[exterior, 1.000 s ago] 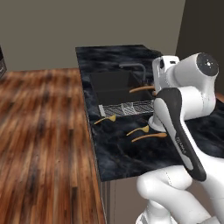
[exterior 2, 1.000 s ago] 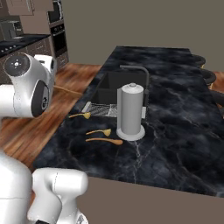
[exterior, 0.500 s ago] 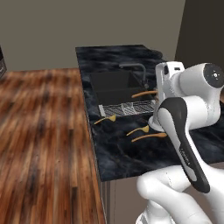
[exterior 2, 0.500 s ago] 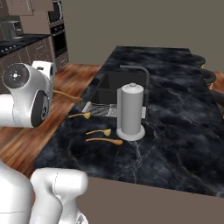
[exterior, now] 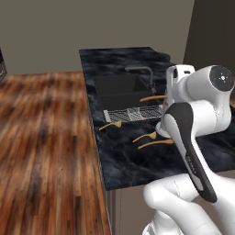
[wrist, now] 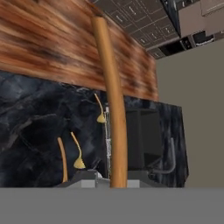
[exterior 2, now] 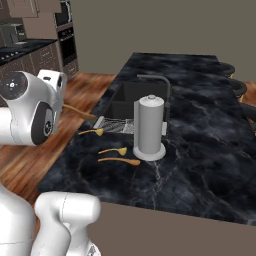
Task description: Organize the utensils by type. Pick up the wooden spoons from the counter and place them in the open cabinet. Then pick up the metallic utensils from the counter and place them in the open drawer.
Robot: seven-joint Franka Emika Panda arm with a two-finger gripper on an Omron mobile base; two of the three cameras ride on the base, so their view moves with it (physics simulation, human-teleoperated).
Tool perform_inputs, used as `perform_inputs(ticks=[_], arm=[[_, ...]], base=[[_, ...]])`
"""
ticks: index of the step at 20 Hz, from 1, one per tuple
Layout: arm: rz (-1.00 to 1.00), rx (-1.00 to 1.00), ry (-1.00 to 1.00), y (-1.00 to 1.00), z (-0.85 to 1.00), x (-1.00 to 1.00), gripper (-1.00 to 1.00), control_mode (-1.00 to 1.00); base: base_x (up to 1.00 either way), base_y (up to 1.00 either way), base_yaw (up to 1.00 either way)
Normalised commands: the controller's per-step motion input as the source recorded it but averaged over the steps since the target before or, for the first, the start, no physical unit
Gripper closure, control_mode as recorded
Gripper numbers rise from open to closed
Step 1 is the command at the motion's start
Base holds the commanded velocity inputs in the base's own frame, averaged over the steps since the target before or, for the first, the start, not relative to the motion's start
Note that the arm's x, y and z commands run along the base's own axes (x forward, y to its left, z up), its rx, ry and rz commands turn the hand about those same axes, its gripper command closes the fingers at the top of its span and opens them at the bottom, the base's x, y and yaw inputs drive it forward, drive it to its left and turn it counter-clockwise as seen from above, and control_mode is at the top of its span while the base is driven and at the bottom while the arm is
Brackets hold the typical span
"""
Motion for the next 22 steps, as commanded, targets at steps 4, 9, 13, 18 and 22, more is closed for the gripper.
perform_inputs(ticks=[4,9,13,18,22], arm=[[-0.16,0.0,0.0,-0.06,0.01,-0.11,1.0,-1.0],[-0.08,0.0,0.02,-0.04,0.03,-0.03,1.0,1.0],[0.0,0.0,0.0,0.0,0.0,0.0,1.0,1.0],[0.0,0.0,0.0,0.0,0.0,0.0,1.0,1.0],[0.0,0.0,0.0,0.0,0.0,0.0,1.0,1.0]], base=[[0.0,0.0,0.0],[0.0,-0.01,-0.04],[0.0,0.0,-0.04],[-0.35,0.0,0.0],[-0.76,0.02,0.03]])
